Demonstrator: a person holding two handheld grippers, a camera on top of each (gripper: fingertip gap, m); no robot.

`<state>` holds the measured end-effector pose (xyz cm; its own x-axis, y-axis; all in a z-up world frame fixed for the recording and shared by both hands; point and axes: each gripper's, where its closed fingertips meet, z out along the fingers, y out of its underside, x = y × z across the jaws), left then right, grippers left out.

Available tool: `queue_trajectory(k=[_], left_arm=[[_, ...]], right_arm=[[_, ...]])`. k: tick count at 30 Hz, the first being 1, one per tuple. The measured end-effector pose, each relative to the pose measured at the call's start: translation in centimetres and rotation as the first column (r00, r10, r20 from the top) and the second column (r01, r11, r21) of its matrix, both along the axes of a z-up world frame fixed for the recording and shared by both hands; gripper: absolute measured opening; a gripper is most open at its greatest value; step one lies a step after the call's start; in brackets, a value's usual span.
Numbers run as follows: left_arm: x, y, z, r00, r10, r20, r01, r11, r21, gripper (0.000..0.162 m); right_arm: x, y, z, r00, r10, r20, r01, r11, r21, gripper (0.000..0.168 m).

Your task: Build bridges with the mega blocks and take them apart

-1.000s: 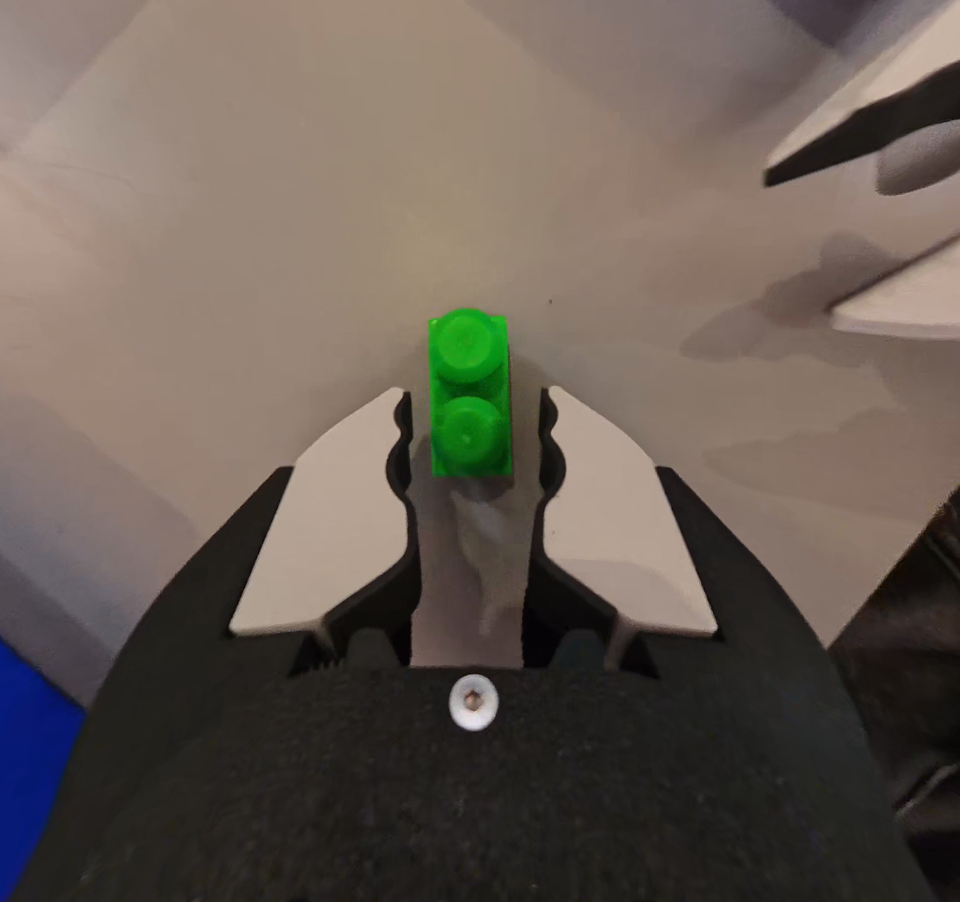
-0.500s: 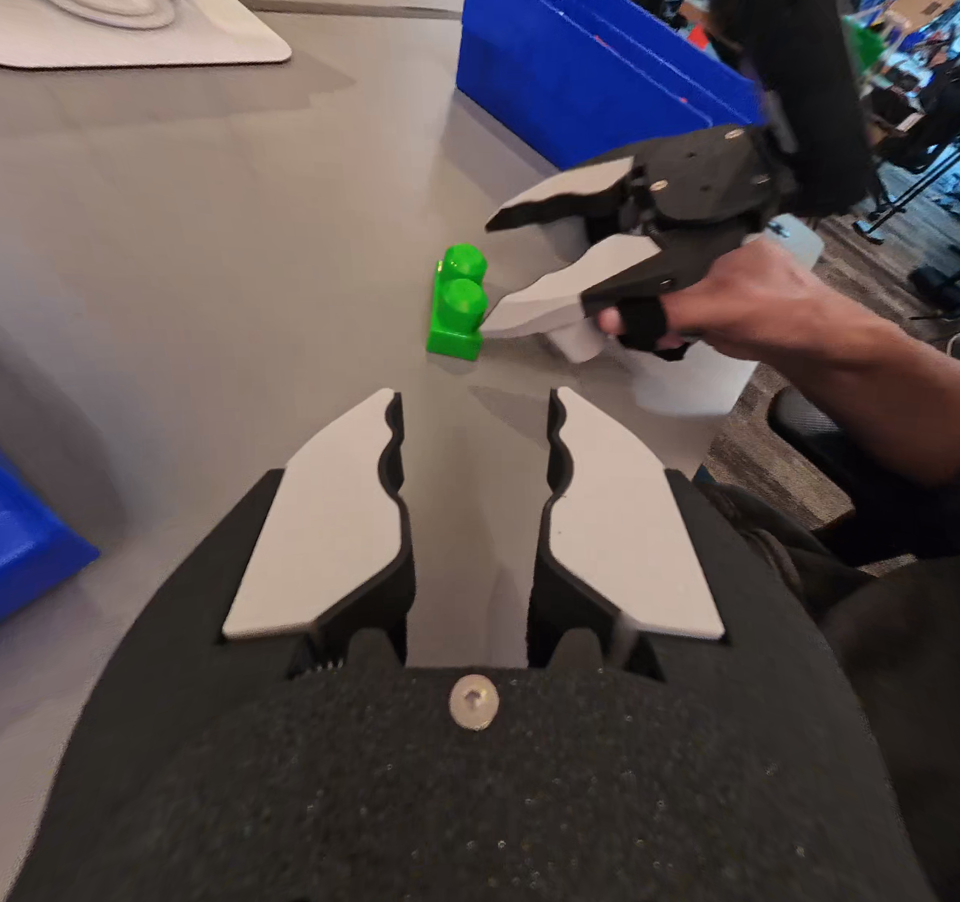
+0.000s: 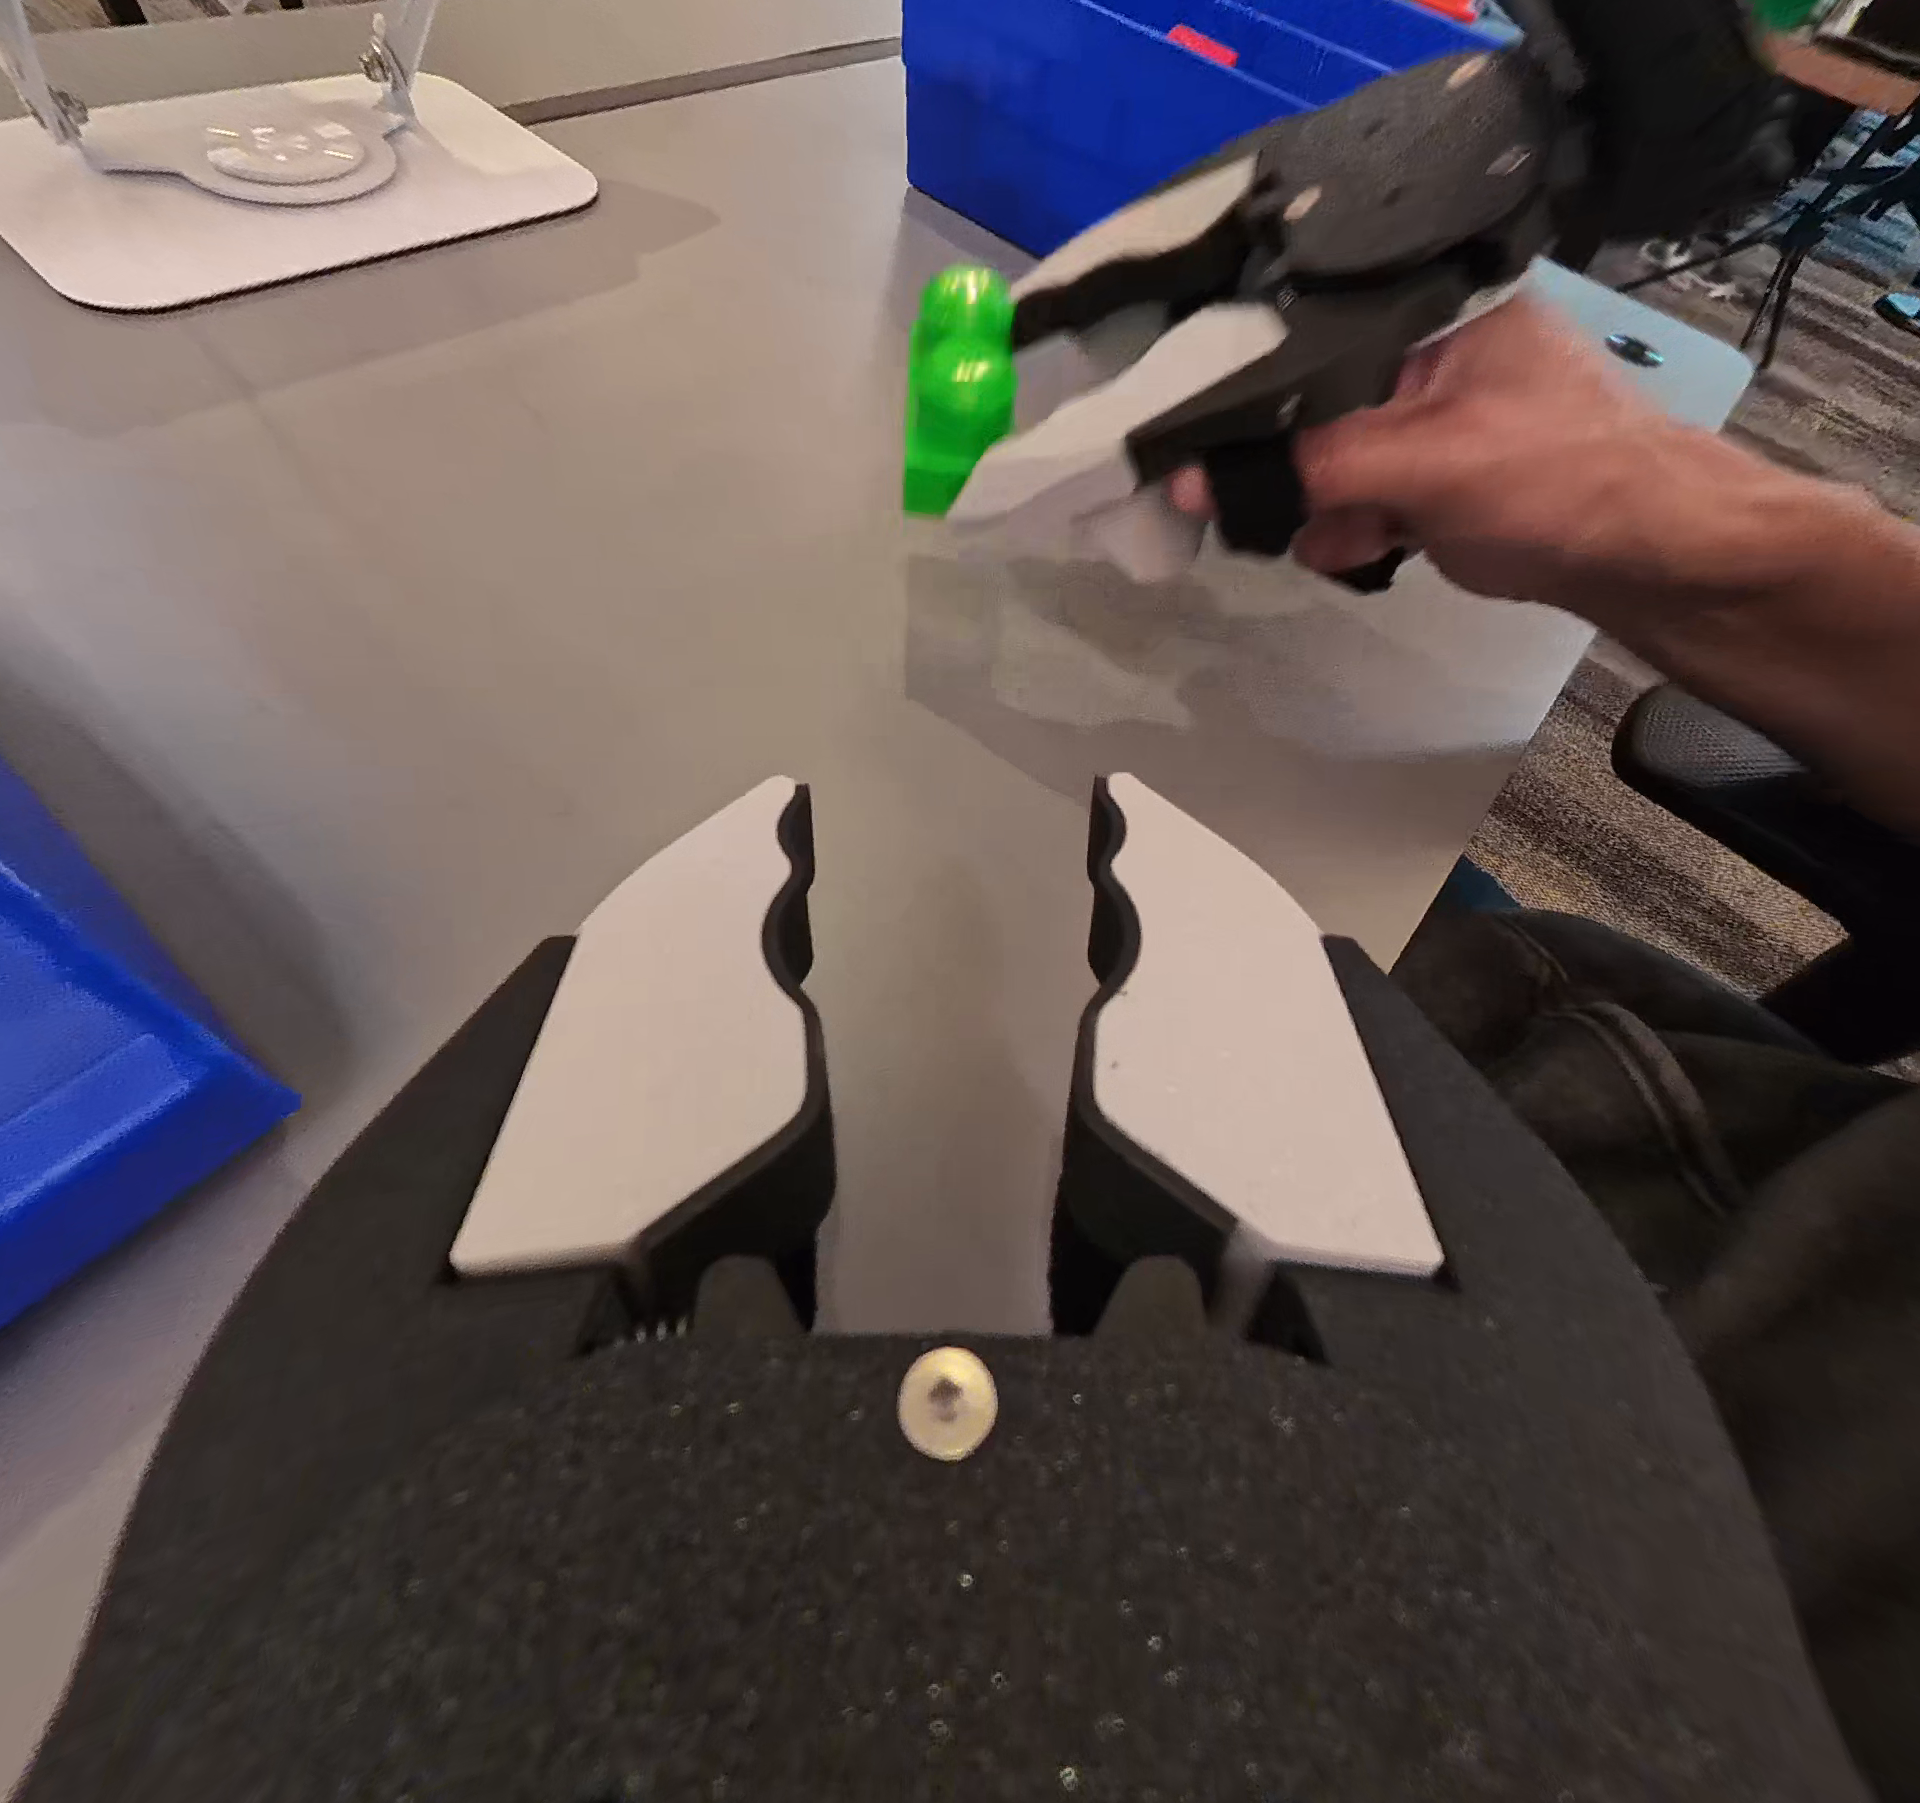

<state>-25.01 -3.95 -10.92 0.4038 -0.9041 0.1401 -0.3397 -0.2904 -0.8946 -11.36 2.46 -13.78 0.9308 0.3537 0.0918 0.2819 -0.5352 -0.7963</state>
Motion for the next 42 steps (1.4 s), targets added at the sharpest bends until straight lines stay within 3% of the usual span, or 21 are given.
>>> queue_trajectory(k=[4,8,12,15,19,23,27,31,37,42], left_arm=[[0.1,0.0,-0.1,1.000,-0.003,0.003,0.003,1.000,-0.024,0.050],[-0.2,0.6,-0.1,1.000,0.012,-0.018,-0.012,1.000,-0.003,0.050],[-0.5,0.9,1.0,1.000,0.021,0.011,-0.021,1.000,-0.002,0.050],[-0.3,0.7,1.2,1.000,0.008,0.022,-0.008,1.000,-0.016,0.050],[0.0,0.4,1.3,1.000,-0.010,0.004,0.010,1.000,0.004,0.050],[0.1,0.5,1.3,1.000,-0.012,-0.019,0.012,0.999,0.033,0.050],[0.2,0.5,0.7,0.999,-0.015,-0.038,0.016,1.000,0.024,0.050],[0.0,0.6,0.2,0.999,-0.014,-0.050,0.015,1.000,0.009,0.050],[-0.4,0.6,-0.1,0.998,-0.008,-0.061,0.008,1.000,0.004,0.050],[-0.6,0.6,-0.4,0.997,-0.006,-0.071,0.006,1.000,-0.003,0.050]], right_arm=[[4.1,-1.2,8.0,0.998,-0.059,-0.017,0.060,0.983,0.172,0.073],[10.4,-2.8,16.1,0.984,-0.172,-0.050,0.178,0.919,0.350,0.073],[19.2,-2.5,18.7,0.938,-0.345,-0.047,0.337,0.868,0.363,0.073],[26.0,0.0,16.8,0.896,-0.443,-0.042,0.439,0.866,0.238,0.073],[33.2,3.5,11.2,0.861,-0.509,0.003,0.509,0.859,-0.055,0.073],[35.4,4.8,6.7,0.874,-0.464,0.146,0.486,0.818,-0.307,0.073],[35.3,5.7,4.4,0.880,-0.370,0.297,0.469,0.776,-0.422,0.073],[35.7,6.5,2.8,0.854,-0.309,0.418,0.495,0.730,-0.471,0.073],[35.1,7.6,0.8,0.860,-0.246,0.448,0.474,0.711,-0.520,0.078],[34.5,8.9,3.3,0.846,-0.317,0.429,0.483,0.795,-0.366,0.088]])
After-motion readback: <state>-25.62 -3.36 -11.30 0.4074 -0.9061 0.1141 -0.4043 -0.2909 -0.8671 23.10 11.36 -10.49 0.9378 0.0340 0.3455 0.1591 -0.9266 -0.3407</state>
